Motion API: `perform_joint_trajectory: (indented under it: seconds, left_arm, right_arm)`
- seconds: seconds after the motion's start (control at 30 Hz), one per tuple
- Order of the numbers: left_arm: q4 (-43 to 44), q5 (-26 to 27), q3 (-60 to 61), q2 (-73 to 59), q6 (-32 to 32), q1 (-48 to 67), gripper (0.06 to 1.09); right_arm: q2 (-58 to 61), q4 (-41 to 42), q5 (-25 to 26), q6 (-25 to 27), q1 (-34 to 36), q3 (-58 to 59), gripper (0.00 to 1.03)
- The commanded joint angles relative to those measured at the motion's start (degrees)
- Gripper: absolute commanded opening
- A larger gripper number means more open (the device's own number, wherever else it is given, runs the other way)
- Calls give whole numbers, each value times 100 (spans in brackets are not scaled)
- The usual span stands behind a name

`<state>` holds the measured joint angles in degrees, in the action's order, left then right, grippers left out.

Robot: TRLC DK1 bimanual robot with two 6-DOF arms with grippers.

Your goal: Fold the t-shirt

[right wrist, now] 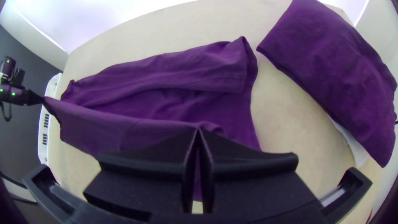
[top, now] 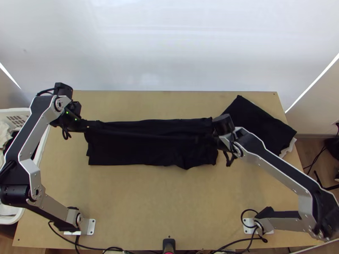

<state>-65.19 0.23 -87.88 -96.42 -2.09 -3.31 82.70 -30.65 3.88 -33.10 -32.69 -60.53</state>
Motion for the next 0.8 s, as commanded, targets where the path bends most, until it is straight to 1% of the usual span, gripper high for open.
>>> perform_joint_trajectory:
  seconds: [0.0,0.27,0.47,0.67,0.77]
  left_arm:
    - [-64,3,-292,-140,42,59,10]
    - [-178,3,-450,-228,103,94,10]
    - [-134,3,-476,-439,279,111,10]
    - [525,-5,-125,-509,279,6,10]
    - [665,-5,-72,-571,270,-64,10]
  right_arm:
    - [748,262,34,58,201,-442,3]
    - [1565,323,43,137,351,-916,3]
    - [1864,701,148,173,368,-1075,3]
    - [2207,807,289,155,474,-1426,3]
    - [2339,807,333,155,491,-1567,3]
